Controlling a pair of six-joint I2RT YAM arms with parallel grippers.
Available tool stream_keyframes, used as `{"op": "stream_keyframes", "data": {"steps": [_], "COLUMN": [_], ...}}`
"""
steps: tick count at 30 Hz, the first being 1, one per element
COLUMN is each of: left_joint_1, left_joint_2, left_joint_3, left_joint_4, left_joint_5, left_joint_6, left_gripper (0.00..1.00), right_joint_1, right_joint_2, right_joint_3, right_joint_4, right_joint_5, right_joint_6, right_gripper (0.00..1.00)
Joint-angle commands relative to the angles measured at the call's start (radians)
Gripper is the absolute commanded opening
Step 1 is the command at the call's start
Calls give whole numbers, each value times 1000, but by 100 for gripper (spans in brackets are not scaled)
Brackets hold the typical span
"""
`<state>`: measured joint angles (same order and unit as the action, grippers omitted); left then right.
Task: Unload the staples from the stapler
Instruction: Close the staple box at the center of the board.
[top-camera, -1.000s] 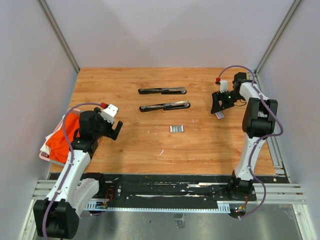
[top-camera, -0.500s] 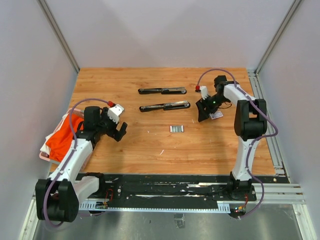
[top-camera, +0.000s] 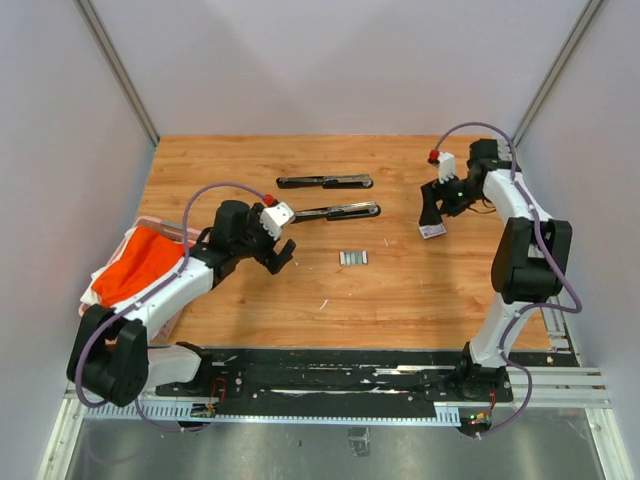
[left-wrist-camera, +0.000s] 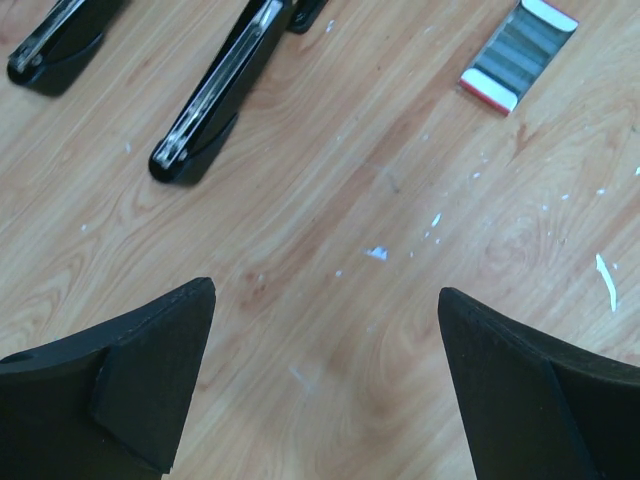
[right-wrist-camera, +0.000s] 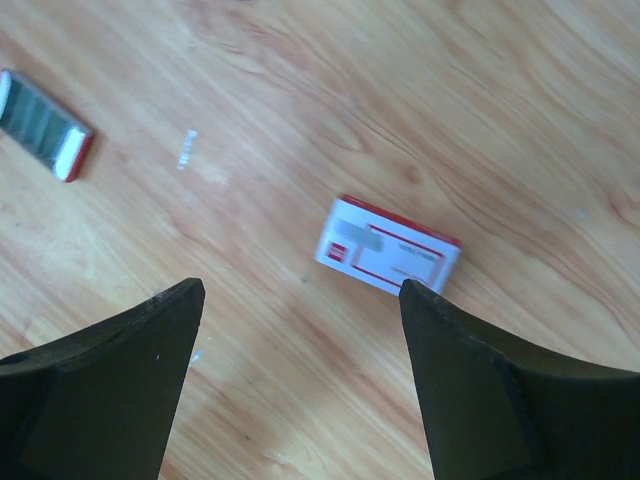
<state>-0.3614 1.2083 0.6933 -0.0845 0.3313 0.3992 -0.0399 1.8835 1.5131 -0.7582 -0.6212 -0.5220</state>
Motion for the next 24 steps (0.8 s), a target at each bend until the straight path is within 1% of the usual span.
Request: {"op": "stream_keyframes", "data": {"steps": [1,4,8,10,15,24], "left_joint_1": [-88,-118,-135,-150,-178,-186], "left_joint_2": [87,162,248,278,325,402], "left_joint_3": [67,128,189,208,218,233], "left_joint_4": [122,123,123,123,149,158], "left_joint_5": [-121,-121,-66,-61,-49,-46], "left_joint_6": [-43,-87,-176,-215,-304,-453], "left_gripper": [98,98,98,98,98,98], "right_joint_1": [-90,-118,-129,-132,-132,-135], "right_joint_2": [-2,15,42,59,78,88], "right_joint_3": [-40,-42,-44,-38,-71,-86], "right_joint_4": [60,87,100,110,158,164], "right_joint_5": [41,23,15,27,38,41], "right_joint_6": [97,131,149,161,180,192], "right_gripper": [82,82,82,82,82,82]}}
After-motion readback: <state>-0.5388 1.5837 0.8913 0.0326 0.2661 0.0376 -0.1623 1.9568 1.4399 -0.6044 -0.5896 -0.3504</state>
